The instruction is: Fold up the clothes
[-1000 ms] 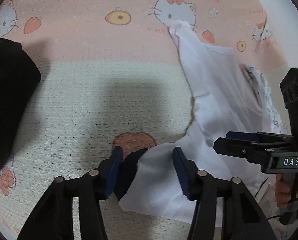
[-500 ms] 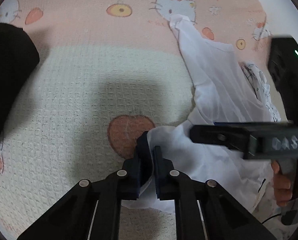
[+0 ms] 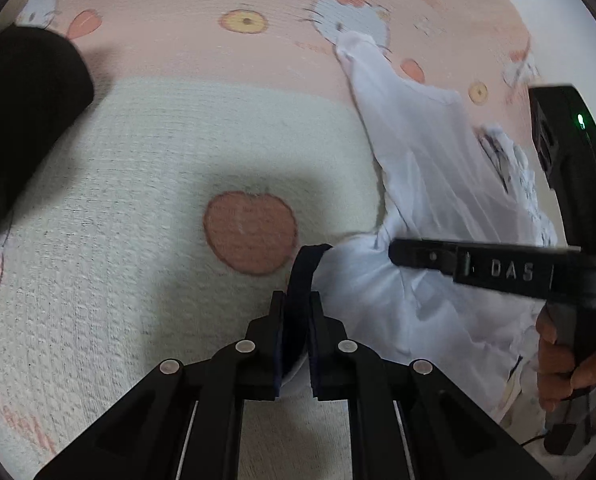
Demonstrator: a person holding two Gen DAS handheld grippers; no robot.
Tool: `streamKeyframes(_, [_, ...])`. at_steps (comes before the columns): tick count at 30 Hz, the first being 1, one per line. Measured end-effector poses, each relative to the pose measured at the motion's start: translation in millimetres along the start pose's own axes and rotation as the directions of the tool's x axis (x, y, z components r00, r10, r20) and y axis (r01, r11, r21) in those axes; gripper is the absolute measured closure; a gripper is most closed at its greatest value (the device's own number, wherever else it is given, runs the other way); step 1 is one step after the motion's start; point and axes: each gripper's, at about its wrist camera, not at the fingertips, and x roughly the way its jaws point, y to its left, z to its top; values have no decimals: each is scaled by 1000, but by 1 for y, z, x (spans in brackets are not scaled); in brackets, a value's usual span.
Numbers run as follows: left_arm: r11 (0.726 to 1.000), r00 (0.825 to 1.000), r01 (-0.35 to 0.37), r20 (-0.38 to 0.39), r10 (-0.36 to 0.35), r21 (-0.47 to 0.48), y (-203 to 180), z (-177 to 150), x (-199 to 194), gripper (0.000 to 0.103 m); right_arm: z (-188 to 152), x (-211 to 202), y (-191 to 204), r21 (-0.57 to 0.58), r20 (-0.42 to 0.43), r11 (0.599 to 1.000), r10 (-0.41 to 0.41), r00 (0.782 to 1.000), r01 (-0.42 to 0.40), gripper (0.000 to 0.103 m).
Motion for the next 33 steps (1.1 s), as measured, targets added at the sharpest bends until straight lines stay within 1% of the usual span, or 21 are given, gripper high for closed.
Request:
streamKeyframes(3, [1000, 1000, 13, -9, -13, 7, -7, -5, -2, 95, -9, -3, -5, 19, 27, 1000, 14, 1000, -14, 90])
streamKeyframes(5, [999, 999, 39, 11, -39, -12, -8, -5, -4, 95, -14, -4, -8, 32, 45, 999, 23, 999, -24, 90])
streamKeyframes(7, [992, 995, 104, 3, -104, -77, -2, -3, -6, 94, -17, -5, -12, 27, 60, 999, 39, 997, -40, 90])
streamKeyframes(8, [982, 989, 144, -19, -148, -126, 3, -2, -4, 93, -19, -6, -13, 22, 69, 999, 47, 997, -48, 90])
streamKeyframes(10, [962, 977, 195, -50, -208, -193, 11, 3, 0, 93, -22, -8, -14, 6, 83, 999, 51, 995, -52, 90])
streamKeyframes(11, [961, 977, 189, -57, -204, -202, 13, 5, 0, 92, -24, -9, -14, -4, 88, 999, 48, 995, -48, 91])
streamKeyframes(13, [967, 983, 154, -65, -171, -202, 15, 6, -2, 92, -27, -11, -13, -24, 99, 999, 43, 994, -41, 92])
streamKeyframes(14, [967, 983, 148, -74, -166, -206, 14, 12, 2, 90, -29, -11, -13, -34, 105, 999, 40, 994, -37, 92])
streamKeyframes(15, [965, 981, 155, -86, -176, -213, 12, 16, 7, 89, -30, -12, -13, -44, 110, 998, 38, 993, -33, 92])
streamKeyframes(16, [961, 977, 168, -94, -192, -221, 11, 19, 9, 86, -32, -13, -12, -54, 115, 998, 35, 993, -29, 92])
streamKeyframes(18, [950, 968, 199, -102, -229, -239, 10, 23, 12, 68, -31, -13, -10, -54, 115, 998, 21, 993, -15, 92])
streamKeyframes(19, [947, 965, 214, -101, -243, -241, 7, 25, 14, 47, -32, -12, -8, -56, 117, 998, 17, 993, -11, 92])
streamKeyframes(20, [944, 962, 226, -97, -255, -239, 3, 27, 16, 34, -32, -11, -6, -59, 119, 998, 13, 993, -6, 92])
streamKeyframes(21, [943, 960, 242, -86, -267, -227, -2, 28, 15, 32, -32, -10, -4, -65, 123, 998, 13, 992, -5, 92])
streamKeyframes(23, [944, 958, 254, -81, -276, -212, -11, 28, 15, 32, -33, -12, -6, -80, 134, 997, 20, 991, -9, 92])
streamKeyframes(26, [932, 953, 255, -99, -288, -256, -13, 27, 28, 32, -36, -15, -11, -83, 134, 996, 31, 990, -20, 92])
streamKeyframes(28, [923, 950, 265, -88, -299, -279, -13, 25, 33, 32, -35, -15, -12, -81, 130, 996, 34, 991, -24, 92])
streamKeyframes(30, [918, 947, 284, -68, -313, -276, -13, 19, 30, 33, -35, -15, -11, -84, 129, 996, 31, 991, -20, 92])
streamKeyframes(31, [917, 945, 291, -70, -321, -271, -17, 18, 32, 44, -34, -14, -10, -84, 130, 996, 28, 991, -17, 92])
streamKeyframes(32, [918, 945, 286, -80, -318, -275, -20, 17, 34, 63, -34, -14, -9, -84, 130, 996, 25, 991, -14, 92])
streamKeyframes(33, [920, 946, 274, -93, -311, -282, -21, 16, 38, 71, -33, -14, -8, -84, 131, 996, 22, 991, -11, 92])
